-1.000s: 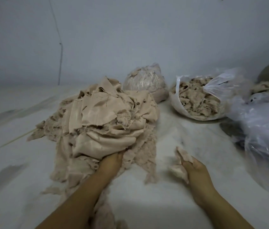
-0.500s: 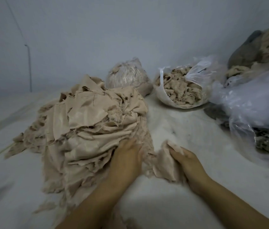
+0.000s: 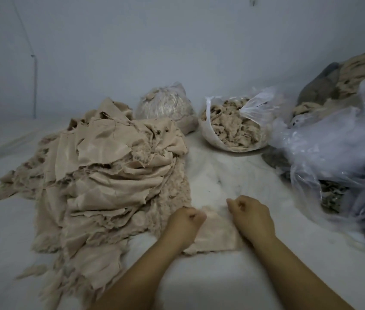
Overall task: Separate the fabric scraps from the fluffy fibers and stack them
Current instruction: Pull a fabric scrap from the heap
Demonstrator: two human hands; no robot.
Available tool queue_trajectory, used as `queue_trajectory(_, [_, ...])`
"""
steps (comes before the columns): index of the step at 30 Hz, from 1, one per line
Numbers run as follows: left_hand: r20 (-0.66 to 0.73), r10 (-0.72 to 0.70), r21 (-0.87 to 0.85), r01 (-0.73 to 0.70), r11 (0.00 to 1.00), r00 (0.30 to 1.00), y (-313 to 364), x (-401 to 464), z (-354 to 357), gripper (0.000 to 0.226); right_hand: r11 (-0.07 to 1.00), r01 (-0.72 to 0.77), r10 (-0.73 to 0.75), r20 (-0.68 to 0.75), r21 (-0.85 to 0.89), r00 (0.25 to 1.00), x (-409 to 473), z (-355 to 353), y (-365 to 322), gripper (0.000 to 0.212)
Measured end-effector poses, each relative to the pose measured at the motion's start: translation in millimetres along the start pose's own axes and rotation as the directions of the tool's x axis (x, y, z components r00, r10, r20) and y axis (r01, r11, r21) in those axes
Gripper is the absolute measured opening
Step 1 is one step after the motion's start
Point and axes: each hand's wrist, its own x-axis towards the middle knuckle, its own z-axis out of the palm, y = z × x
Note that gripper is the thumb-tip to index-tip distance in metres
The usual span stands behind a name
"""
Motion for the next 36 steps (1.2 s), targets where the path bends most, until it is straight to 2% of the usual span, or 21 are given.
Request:
queue_trajectory(2, [0.033,-0.004,0.159,-0.001,0.987,0.999,0,3,6,0.042,0.996,0.043,-0.034,-0.107,0.08,0.994,3,-11,5,0.021])
queue_trajectory(4, [-0.012,0.079,0.39,-0.068,0.918,0.997,1,4,10,0.025,0.918,0.218,-0.196,-0.1,0.332,0.976,0,-12,1,0.014])
queue_trajectory(6, [-0.043,0.169,0.581,-0.113,0.806,0.985,0,7,12,0.021,0.818,0.338,-0.438,0.123,0.466,0.891,-13,-6,-9,0.018])
queue_trajectory(9, [-0.03,0.223,0.669,-0.146,0.729,0.974,-7,14,5,0.031,0.805,0.523,-0.589,0.486,0.28,0.646,-16,12,-6,0.055])
queue_trajectory(10, [-0.032,0.231,0.694,-0.145,0.705,0.972,-10,16,0,0.033,0.799,0.569,-0.569,0.548,0.194,0.613,-12,12,-1,0.062])
queue_trajectory(11, [-0.034,0.255,0.714,-0.155,0.683,0.966,-16,18,-4,0.036,0.8,0.59,-0.536,0.57,0.109,0.623,-5,8,4,0.061])
queue_trajectory(13, [-0.013,0.302,0.71,-0.204,0.674,0.953,-23,19,-10,0.034,0.865,0.502,-0.447,0.429,-0.016,0.785,12,-5,12,0.046])
queue_trajectory(14, [-0.004,0.315,0.704,-0.221,0.675,0.949,-27,17,-12,0.033,0.916,0.4,-0.388,0.279,0.013,0.878,18,-11,16,0.042])
queue_trajectory(15, [0.001,0.334,0.702,-0.238,0.671,0.943,-30,16,-12,0.032,0.941,0.328,-0.338,0.168,0.084,0.926,20,-14,17,0.041])
queue_trajectory(16, [-0.007,0.346,0.706,-0.241,0.666,0.938,-31,15,-12,0.032,0.945,0.301,-0.319,0.149,0.13,0.936,18,-16,16,0.043])
queue_trajectory(18, [-0.054,0.383,0.714,-0.233,0.661,0.922,-30,13,-12,0.031,0.902,0.429,-0.415,0.366,0.045,0.833,6,-7,10,0.049])
queue_trajectory(19, [-0.079,0.436,0.725,-0.249,0.642,0.896,-27,11,-13,0.028,0.859,0.506,-0.394,0.533,-0.075,0.748,-1,3,9,0.051])
queue_trajectory(20, [-0.087,0.504,0.743,-0.28,0.607,0.859,-24,8,-14,0.023,0.817,0.545,-0.332,0.618,-0.189,0.712,-5,12,10,0.051])
queue_trajectory(22, [-0.101,0.615,0.683,-0.394,0.614,0.782,-24,4,-14,0.019,0.848,0.457,-0.255,0.547,-0.27,0.797,-2,14,9,0.05])
queue_trajectory(24, [0.03,0.575,0.528,-0.501,0.685,0.818,-24,3,-15,0.027,0.924,0.356,-0.29,0.351,-0.137,0.89,3,7,7,0.049])
queue_trajectory(25, [0.122,0.54,0.482,-0.525,0.701,0.833,-29,3,-13,0.031,0.93,0.365,-0.336,0.298,-0.044,0.893,2,7,8,0.05])
queue_trajectory(27, [0.207,0.523,0.423,-0.558,0.714,0.827,-36,5,-12,0.035,0.869,0.493,-0.443,0.388,-0.033,0.808,-4,9,6,0.056])
queue_trajectory(29, [0.244,0.512,0.416,-0.566,0.711,0.823,-35,8,-11,0.04,0.769,0.611,-0.415,0.582,-0.186,0.699,-11,20,7,0.065])
queue_trajectory(33, [0.238,0.163,0.675,-0.284,0.681,0.957,-44,22,-37,0.067,0.767,0.542,-0.229,0.643,-0.342,0.73,-4,19,14,0.068])
queue_trajectory(34, [0.253,0.107,0.679,-0.255,0.689,0.962,-47,23,-47,0.067,0.777,0.512,-0.185,0.644,-0.367,0.743,1,13,17,0.067])
queue_trajectory(36, [0.304,0.11,0.613,-0.283,0.737,0.946,-51,18,-64,0.062,0.78,0.459,-0.105,0.634,-0.425,0.766,13,-1,25,0.065])
